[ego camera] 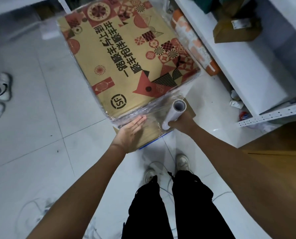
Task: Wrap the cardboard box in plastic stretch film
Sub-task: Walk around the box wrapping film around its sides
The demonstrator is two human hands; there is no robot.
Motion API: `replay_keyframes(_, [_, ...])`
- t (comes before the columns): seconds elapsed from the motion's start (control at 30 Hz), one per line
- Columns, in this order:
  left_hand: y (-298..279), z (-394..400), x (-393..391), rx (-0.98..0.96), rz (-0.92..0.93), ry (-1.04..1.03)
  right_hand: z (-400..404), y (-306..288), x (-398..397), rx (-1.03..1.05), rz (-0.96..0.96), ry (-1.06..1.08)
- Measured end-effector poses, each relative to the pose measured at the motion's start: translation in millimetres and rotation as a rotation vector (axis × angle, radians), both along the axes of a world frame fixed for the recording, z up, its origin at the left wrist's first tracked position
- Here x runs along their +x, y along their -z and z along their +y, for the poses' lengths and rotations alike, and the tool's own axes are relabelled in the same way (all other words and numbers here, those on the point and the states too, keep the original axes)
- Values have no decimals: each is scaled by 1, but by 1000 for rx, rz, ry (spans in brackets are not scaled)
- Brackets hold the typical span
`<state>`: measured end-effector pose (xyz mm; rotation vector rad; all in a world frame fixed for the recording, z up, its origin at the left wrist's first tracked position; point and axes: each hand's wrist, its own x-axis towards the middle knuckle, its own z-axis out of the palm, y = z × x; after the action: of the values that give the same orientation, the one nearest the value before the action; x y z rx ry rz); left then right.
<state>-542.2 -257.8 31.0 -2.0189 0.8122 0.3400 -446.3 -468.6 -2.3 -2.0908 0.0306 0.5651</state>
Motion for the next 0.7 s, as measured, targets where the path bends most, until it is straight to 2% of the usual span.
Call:
replay_keyframes(0.23, [3, -29, -9, 62, -35, -57, -9, 13, 11, 8, 49, -105])
replay_keyframes(0.3, [4, -36, -8, 93, -1, -37, -11, 15, 10, 80, 101, -183])
replay_keyframes(0.4, [2, -40, 2, 138, 5, -98, -12, 16, 12, 164, 161, -175])
replay_keyframes(0.53, [-7, -40, 10, 226, 11, -162, -10, 19, 17, 137, 103, -141])
replay_keyframes(0.7, [-8, -49, 7, 270, 38, -264, -18, 18, 29, 149, 73, -212])
